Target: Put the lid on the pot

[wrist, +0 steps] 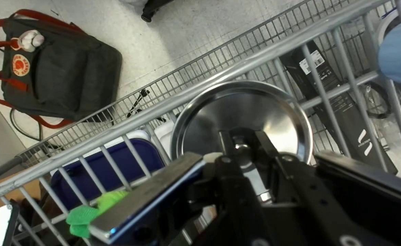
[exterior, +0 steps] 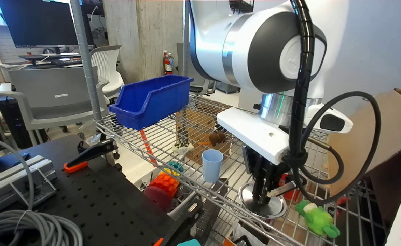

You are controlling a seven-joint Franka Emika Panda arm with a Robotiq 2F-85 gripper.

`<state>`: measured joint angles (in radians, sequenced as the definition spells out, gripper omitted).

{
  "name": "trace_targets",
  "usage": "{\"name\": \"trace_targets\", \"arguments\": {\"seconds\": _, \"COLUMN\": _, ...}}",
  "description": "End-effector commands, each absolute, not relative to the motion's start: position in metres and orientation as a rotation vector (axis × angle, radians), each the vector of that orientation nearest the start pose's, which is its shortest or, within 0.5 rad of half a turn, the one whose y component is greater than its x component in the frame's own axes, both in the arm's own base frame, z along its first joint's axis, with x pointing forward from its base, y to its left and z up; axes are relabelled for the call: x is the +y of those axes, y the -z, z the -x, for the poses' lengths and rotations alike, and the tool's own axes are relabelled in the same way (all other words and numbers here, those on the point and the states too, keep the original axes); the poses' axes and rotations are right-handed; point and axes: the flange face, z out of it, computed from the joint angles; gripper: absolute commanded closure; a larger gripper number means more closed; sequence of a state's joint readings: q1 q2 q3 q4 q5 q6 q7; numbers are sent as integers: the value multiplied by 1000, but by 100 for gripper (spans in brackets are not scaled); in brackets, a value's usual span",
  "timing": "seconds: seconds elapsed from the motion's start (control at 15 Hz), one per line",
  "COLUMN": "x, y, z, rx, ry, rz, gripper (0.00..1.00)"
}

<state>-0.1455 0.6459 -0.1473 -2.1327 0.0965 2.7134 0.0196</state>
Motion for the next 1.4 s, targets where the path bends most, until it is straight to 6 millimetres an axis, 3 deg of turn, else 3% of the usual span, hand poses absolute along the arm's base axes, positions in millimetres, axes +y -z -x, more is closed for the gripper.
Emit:
{"name": "trace_targets", "arguments": {"seconds": 0.0, "x": -162, "y": -135, "z": -526, "rx": 536, "ry": 3, "rz": 3133, "gripper": 95}}
{"name": "trace_targets", "arguments": {"seconds": 0.27, "x": -149, "y": -170, "z": -555, "rx": 527, "ry": 99, "rz": 3115, "gripper": 95}}
{"name": "trace_targets", "arguments": {"seconds": 0.4, "x": -141, "y": -177, "z": -573, "rx": 522, "ry": 123, "rz": 3109, "gripper": 95}}
{"name": "trace_targets", "arguments": {"seconds": 0.47, "x": -137, "y": -176, "z": -584, "rx": 518, "ry": 124, "rz": 3109, "gripper": 90}}
{"name": "trace_targets", "arguments": {"seconds": 0.53, "x": -134, "y": -176, "z": -592, "rx": 518, "ry": 129, "rz": 3104, "gripper": 93}}
{"name": "trace_targets", "arguments": {"seconds": 0.87, "x": -116, "y": -163, "z": -631, "rx": 535, "ry": 112, "rz": 3101, "gripper": 95}}
{"name": "trace_targets", "arguments": {"seconds": 1.33, "x": -112, "y": -124, "z": -655, "rx": 561, "ry": -4, "rz": 3113, "gripper": 95}}
